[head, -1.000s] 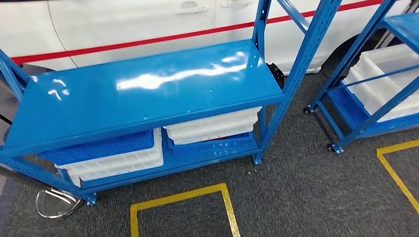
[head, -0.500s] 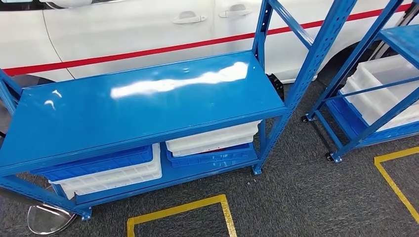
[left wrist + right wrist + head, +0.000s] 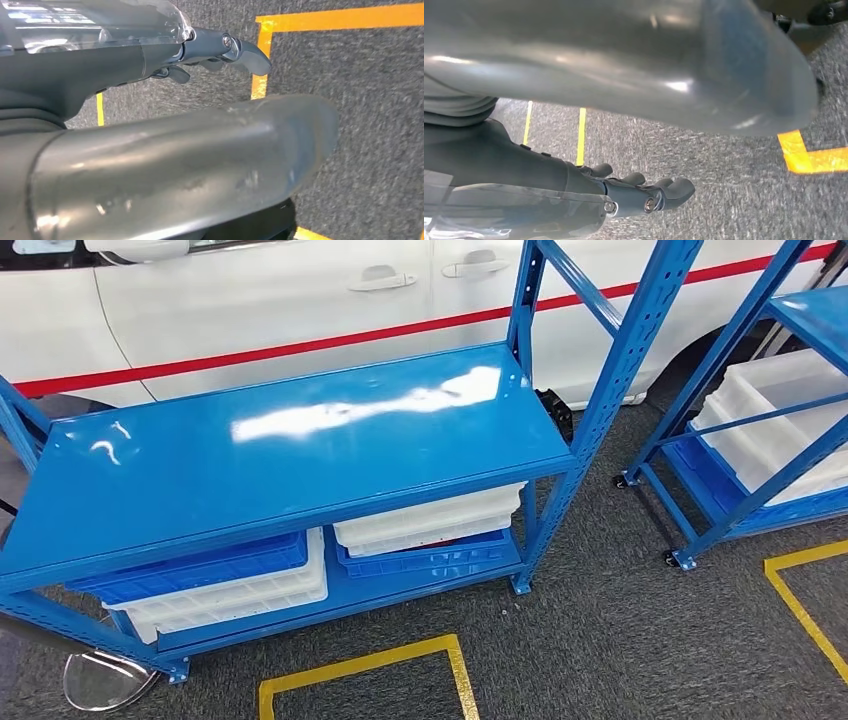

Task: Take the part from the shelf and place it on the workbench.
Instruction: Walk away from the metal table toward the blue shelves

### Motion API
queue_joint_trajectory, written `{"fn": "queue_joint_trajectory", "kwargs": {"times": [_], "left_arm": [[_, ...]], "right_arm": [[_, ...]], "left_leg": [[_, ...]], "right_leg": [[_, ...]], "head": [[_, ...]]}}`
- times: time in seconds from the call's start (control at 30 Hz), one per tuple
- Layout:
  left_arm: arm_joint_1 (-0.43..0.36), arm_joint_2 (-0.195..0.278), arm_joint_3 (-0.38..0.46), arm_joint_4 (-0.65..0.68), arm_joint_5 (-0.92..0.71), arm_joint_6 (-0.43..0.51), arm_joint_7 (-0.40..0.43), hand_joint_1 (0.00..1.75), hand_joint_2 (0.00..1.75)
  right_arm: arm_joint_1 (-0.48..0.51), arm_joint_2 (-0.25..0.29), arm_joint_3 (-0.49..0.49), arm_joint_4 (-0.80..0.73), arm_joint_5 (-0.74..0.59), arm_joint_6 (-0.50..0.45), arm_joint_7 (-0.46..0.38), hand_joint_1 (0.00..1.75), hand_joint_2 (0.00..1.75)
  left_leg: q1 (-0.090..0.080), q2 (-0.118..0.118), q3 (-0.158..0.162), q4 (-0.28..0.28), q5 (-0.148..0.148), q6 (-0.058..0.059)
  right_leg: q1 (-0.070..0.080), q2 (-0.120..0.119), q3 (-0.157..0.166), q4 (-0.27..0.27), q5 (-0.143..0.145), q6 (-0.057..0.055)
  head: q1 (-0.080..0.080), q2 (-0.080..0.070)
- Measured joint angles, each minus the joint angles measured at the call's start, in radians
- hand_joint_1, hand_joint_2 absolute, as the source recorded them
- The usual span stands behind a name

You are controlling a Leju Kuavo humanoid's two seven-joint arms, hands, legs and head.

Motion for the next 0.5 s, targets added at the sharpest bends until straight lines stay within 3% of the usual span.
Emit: {"fn": "queue_joint_trajectory", "kwargs": {"times": [0.1,0.13,0.17,0.2,0.27,0.33,0.4,0.43,0.5], "left_arm": [[0.001,0.0,0.0,0.0,-0.001,0.0,0.0,0.0,0.0],[0.001,0.0,0.0,0.0,-0.002,0.0,0.0,0.0,0.0],[0.002,0.0,0.0,0.0,-0.002,0.0,0.0,0.0,0.0],[0.003,0.0,-0.001,0.0,-0.004,0.0,0.0,0.0,0.0],[0.004,0.001,-0.001,0.0,-0.008,-0.002,-0.001,0.0,0.0],[0.003,0.003,-0.003,0.0,-0.011,-0.004,-0.005,0.0,0.0],[0.002,0.004,-0.005,0.0,-0.013,-0.005,-0.008,0.0,0.0],[0.003,0.004,-0.006,0.0,-0.016,-0.004,-0.008,0.0,0.0],[0.005,0.004,-0.01,0.0,-0.021,-0.002,-0.01,0.0,0.0]], "right_arm": [[0.001,0.0,0.0,0.0,0.0,0.0,0.0,0.0,0.0],[0.002,0.0,0.0,0.0,0.001,0.0,0.0,0.0,0.0],[0.002,0.0,0.0,0.0,0.002,0.0,0.0,0.0,0.0],[0.003,0.0,0.0,0.0,0.003,0.0,0.0,0.0,0.0],[0.002,0.0,0.0,0.0,0.005,0.0,-0.001,0.0,0.0],[0.001,0.002,0.0,0.0,0.005,-0.001,-0.003,0.0,0.87],[-0.001,0.003,-0.002,0.0,0.006,-0.003,-0.006,0.0,1.75],[-0.002,0.003,-0.003,0.0,0.008,-0.007,-0.005,0.0,1.75],[-0.003,0.003,-0.005,0.0,0.013,-0.021,-0.001,0.0,0.87]], "left_leg": [[0.006,0.001,-0.068,0.175,-0.109,-0.015],[0.007,0.001,-0.086,0.23,-0.133,-0.017],[0.008,0.001,-0.089,0.253,-0.137,-0.018],[0.008,0.001,-0.072,0.236,-0.123,-0.017],[0.007,0.001,0.01,0.101,-0.062,-0.008],[0.002,0.002,0.073,-0.02,-0.03,0.004],[-0.004,0.002,0.083,-0.05,-0.03,0.013],[-0.004,0.001,0.084,-0.055,-0.026,0.014],[-0.003,0.001,0.088,-0.069,-0.017,0.013]], "right_leg": [[-0.001,-0.005,-0.012,-0.002,0.008,-0.01],[0.0,-0.007,-0.015,-0.002,0.01,-0.01],[0.001,-0.008,-0.017,-0.001,0.012,-0.009],[0.001,-0.008,-0.017,-0.001,0.013,-0.009],[0.002,-0.008,-0.015,0.0,0.014,-0.007],[0.005,-0.008,-0.015,0.002,0.016,0.0],[0.005,-0.008,-0.017,0.001,0.019,0.012],[0.006,-0.008,-0.016,-0.002,0.019,0.014],[0.007,-0.008,-0.013,-0.013,0.025,0.002]], "head": [[-0.008,0.0],[-0.008,0.0],[-0.008,0.0],[-0.008,0.0],[-0.008,0.0],[-0.008,0.0],[-0.007,0.0],[-0.007,0.0],[-0.004,0.0]]}}
